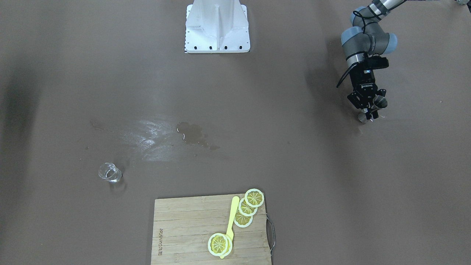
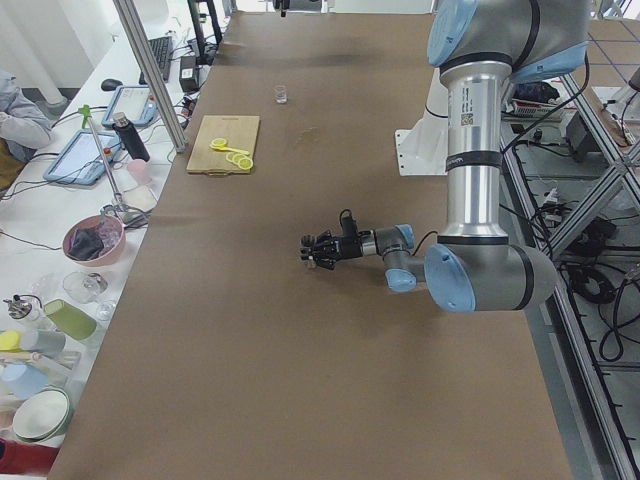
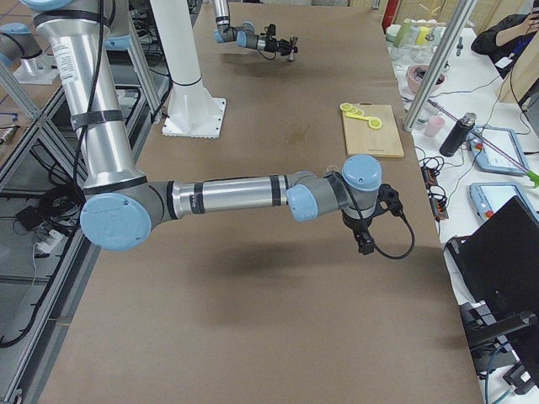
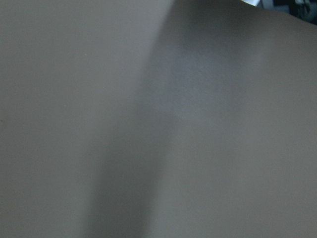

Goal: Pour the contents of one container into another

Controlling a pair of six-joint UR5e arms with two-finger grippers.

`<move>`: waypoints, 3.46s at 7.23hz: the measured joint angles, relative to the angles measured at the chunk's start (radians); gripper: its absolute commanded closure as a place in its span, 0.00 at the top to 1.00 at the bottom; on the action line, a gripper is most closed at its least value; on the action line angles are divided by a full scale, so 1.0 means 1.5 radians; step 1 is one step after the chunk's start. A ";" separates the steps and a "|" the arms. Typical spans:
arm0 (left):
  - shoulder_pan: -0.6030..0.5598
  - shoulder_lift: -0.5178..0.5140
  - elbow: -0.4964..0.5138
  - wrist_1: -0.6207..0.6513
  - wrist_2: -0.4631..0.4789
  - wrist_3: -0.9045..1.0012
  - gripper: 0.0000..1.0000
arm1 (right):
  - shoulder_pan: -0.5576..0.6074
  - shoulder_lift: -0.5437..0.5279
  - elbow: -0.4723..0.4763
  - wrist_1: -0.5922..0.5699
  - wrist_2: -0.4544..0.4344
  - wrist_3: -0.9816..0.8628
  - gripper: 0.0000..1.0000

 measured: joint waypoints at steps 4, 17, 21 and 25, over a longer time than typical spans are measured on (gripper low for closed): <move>-0.043 -0.012 0.006 0.035 -0.001 0.004 0.00 | 0.039 -0.062 0.141 -0.240 0.003 0.076 1.00; -0.097 -0.097 0.074 0.079 -0.032 -0.090 0.98 | 0.040 -0.201 0.179 -0.202 0.009 0.122 1.00; -0.092 -0.086 0.046 0.081 -0.032 -0.083 0.98 | 0.040 -0.201 0.179 -0.202 0.010 0.121 1.00; -0.020 0.048 -0.111 0.081 -0.028 -0.049 0.98 | 0.040 -0.201 0.183 -0.202 0.013 0.121 1.00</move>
